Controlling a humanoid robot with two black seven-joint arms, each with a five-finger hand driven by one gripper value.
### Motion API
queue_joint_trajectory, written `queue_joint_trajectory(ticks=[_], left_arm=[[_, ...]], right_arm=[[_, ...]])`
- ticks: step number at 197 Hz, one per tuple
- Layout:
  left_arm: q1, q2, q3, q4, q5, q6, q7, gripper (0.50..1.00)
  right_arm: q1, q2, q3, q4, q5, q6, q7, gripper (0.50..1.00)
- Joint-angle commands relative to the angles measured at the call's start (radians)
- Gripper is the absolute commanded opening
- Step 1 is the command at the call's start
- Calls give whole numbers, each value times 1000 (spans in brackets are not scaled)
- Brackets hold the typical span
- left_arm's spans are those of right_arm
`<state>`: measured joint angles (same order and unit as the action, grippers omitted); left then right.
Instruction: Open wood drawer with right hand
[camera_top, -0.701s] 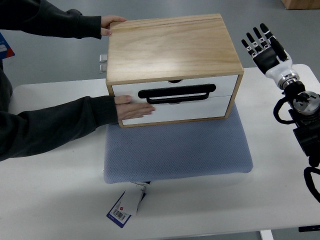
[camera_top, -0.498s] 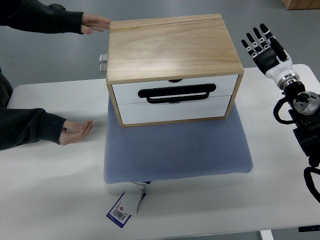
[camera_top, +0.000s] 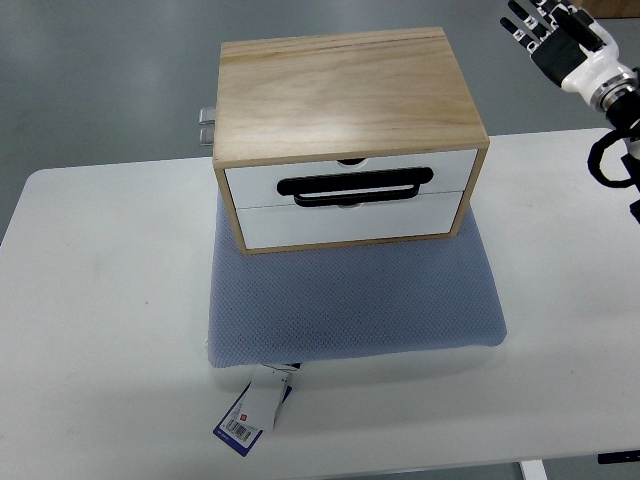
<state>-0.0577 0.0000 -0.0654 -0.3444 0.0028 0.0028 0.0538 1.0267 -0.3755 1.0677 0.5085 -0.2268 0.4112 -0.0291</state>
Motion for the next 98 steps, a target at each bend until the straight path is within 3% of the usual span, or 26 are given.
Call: queue_joint_trajectory(ticks=[1,3,17,26,27,40,49,50,64,78,79,81,90,98], left_arm=[[-1,0,1,-7,0,0,0,1000],[-1,0,1,-13,2,0,0,1000],[-2,0,1,-19,6,0,0,1000],[-2,0,1,-19,6,0,0,1000],[-4,0,1,-27,6,0,0,1000],[-11,0,-1,-31,6,-1,0,1000],[-11,0,-1,-31,6,-1,0,1000],[-13,0,-1,-33,8,-1,0,1000],[-13,0,-1,-33,8,-1,0,1000],[-13,0,-1,-33,8,0,0,1000],[-13,0,-1,-31,6,0,0,1000],[-13,0,-1,-31,6,-1,0,1000],[-13,0,-1,-31,6,0,0,1000],[-13,0,-1,-31,6,0,0,1000]], right_arm=[[70,-57,-107,30,-52,1,-6,944],[129,-104,-205,86,-109,1,-26,944],[220,-169,-347,197,-196,0,-72,944],[220,-169,-347,197,-197,0,-72,944],[278,-215,-432,288,-251,0,-104,944],[357,-266,-537,398,-299,0,-152,944],[357,-266,-537,398,-299,0,-152,944],[436,-285,-636,463,-305,0,-201,944],[572,-295,-787,547,-301,0,-275,944],[604,-299,-824,571,-301,0,-293,944],[681,-310,-904,641,-299,1,-342,944],[700,-312,-920,657,-299,1,-353,944],[768,-310,-974,714,-296,3,-394,944],[768,-310,-974,714,-296,3,-394,944]])
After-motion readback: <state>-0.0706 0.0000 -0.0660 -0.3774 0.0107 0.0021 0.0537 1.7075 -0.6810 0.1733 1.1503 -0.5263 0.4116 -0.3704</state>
